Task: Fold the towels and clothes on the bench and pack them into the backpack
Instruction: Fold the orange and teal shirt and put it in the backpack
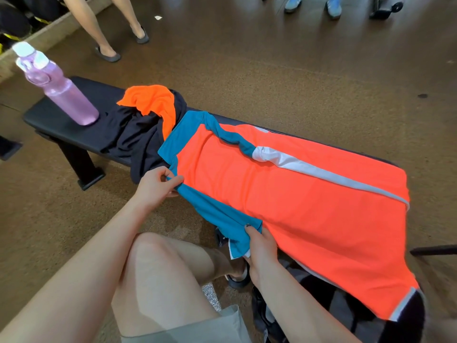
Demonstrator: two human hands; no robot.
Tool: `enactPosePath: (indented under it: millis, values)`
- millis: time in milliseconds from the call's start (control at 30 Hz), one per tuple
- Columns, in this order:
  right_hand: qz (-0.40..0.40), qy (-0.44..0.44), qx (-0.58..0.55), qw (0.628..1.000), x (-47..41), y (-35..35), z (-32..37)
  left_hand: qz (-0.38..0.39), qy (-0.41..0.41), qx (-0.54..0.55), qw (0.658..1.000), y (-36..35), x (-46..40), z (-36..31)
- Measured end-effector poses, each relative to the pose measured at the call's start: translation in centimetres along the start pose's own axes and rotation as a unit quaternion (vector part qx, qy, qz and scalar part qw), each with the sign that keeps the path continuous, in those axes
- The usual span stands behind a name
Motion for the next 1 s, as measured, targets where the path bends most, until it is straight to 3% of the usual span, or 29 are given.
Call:
enactPosePath:
  millis: [233,433,567,800,1000]
  values:
    - [-0.072,-0.026,-0.055,0.996,-0.1,0.4,-0.3,0.052,0.116,0.069,0.989,-1.6,0.3,0.3]
    - [-0.091,-0.043,-0.078,0.992,-0.3,0.5,-0.6,0.063,0.127,0.048,0.989,-1.6,0.4,0.9]
    - [-0.116,-0.04,-0.079,0.989,-0.4,0.8,-0.7,0.061,0.127,0.099,0.985,-1.8,0.6,0.6]
    - [-0.134,-0.06,-0.129,0.981,-0.6,0.6,-0.4,0.018,0.12,0.073,0.99,-1.9,0.5,0.2]
    - [-0.148,-0.002,-0.096,0.984,-0.3,1.3,0.7,0.023,0.135,0.059,0.989,-2.6,0.9,0.0]
Point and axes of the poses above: each hand's wrist, its own x-axis away from the middle knuckle, its own y-axis out of the back of the hand, z = x × y, the point moved 6 cm from there along -x, towards the middle knuckle, and after that the axes turned 12 degrees about -z, right-handed, at the moved point
